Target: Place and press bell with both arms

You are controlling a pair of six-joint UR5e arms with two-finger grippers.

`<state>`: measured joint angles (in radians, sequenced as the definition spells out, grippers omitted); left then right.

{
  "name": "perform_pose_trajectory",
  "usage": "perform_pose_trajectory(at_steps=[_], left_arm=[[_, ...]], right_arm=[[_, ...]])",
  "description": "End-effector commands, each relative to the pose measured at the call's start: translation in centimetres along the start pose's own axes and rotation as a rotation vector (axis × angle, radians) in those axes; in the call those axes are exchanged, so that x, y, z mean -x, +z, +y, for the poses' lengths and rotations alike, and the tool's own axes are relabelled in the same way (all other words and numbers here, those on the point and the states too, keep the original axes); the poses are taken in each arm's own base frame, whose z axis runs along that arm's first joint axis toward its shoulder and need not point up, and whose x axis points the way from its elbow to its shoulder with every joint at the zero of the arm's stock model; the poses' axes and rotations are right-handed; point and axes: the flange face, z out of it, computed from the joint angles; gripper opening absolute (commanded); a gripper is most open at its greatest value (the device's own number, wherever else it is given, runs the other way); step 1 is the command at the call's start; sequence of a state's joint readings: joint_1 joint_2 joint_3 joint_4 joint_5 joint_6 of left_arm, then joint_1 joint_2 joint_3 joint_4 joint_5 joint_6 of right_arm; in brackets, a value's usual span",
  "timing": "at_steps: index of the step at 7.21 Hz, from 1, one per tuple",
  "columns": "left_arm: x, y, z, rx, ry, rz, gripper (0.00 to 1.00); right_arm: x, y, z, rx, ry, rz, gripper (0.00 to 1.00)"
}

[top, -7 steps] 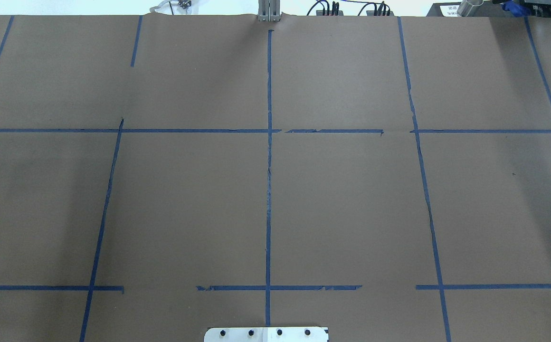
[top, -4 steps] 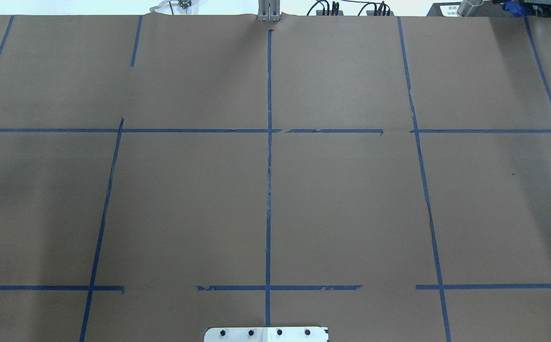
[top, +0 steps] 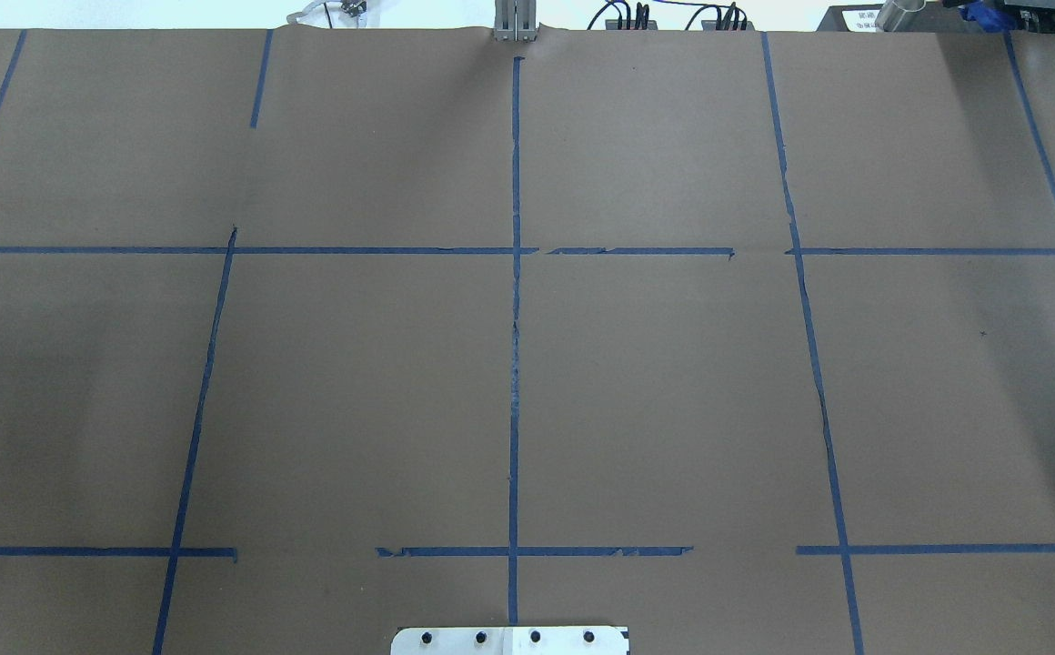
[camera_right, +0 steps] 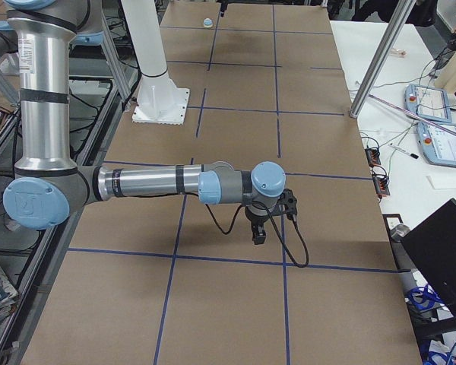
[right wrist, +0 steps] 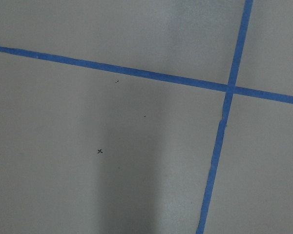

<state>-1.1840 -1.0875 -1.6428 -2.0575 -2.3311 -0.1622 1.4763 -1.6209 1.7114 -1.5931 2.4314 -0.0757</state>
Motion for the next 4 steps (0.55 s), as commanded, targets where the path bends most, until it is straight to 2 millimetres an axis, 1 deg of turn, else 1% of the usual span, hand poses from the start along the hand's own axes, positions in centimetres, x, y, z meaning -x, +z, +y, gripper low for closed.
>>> perform_pose_trajectory(at_steps=[1,2,3,4], left_arm=[[0.0,2.5,2.9,0.044,0.061,0.0,1.0],[0.3,3.4,3.3,0.057,0.08,0.0,1.0],[-0.3,4.2,3.4,0.084,0.111,0.0,1.0],[-1.2,5.0,3.4,0.119,0.15,-0.002,1.0]], right_arm=[[-0.2,0.2,0.3,-0.048,-0.06,0.007,1.0],[-0.4,1.0,0.2,-0.052,-0.077,0.007,1.0],[-0.1,1.3,0.1,-0.047,-0.083,0.004,1.0],[-0.3,1.4,0.2,-0.043,-0.076,0.004,1.0]])
